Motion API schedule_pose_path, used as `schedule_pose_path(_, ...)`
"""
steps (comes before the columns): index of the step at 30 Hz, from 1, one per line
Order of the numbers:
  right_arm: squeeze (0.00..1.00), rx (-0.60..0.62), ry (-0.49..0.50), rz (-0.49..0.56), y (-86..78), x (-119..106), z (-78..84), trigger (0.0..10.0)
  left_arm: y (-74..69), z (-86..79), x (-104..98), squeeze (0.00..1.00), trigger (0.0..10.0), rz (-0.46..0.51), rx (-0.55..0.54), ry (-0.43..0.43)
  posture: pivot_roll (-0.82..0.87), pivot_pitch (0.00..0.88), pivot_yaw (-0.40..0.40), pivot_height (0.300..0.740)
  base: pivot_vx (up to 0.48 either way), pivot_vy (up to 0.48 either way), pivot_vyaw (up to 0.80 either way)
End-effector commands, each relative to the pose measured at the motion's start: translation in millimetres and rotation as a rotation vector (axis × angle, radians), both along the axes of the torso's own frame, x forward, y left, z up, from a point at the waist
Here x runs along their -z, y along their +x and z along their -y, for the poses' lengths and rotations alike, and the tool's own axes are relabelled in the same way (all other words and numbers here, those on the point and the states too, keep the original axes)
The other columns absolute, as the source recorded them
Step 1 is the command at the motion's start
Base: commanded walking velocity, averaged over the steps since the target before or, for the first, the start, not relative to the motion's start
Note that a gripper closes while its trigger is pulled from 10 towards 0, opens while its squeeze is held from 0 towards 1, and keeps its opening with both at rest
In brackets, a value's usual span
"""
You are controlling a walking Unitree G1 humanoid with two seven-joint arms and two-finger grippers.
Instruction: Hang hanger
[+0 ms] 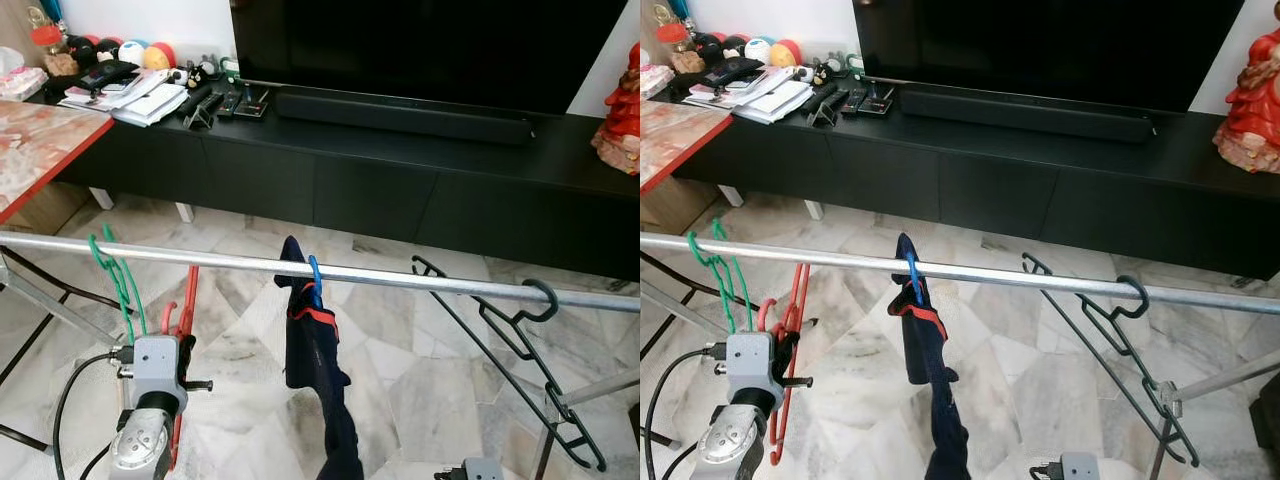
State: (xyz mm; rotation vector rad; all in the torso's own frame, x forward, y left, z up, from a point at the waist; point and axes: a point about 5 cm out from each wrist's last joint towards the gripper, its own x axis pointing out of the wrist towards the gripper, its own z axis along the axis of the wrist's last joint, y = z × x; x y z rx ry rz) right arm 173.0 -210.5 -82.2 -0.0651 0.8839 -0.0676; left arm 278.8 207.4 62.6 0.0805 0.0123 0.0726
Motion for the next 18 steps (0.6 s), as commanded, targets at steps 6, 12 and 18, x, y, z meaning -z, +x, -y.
schedule_pose_path(6,0.00,-0.022,-0.018,-0.024,-5.5,2,2.3,10.0,11.0,34.6,-20,0.00,10.0,0.085,0.182,0.016,-0.02,0.167,-0.018,0.740,0.000,0.000,0.00)
schedule_pose_path(12,0.00,-0.045,-0.025,-0.022,-4.7,2,2.5,10.0,14.3,28.6,-31,0.00,10.0,0.137,0.125,-0.005,-0.02,0.167,-0.020,0.740,0.000,0.000,0.00)
schedule_pose_path(18,0.00,-0.052,-0.025,-0.023,-4.3,1,2.7,10.0,13.9,17.4,-36,0.00,10.0,0.162,0.097,0.008,-0.01,0.168,-0.023,0.740,0.000,0.000,0.00)
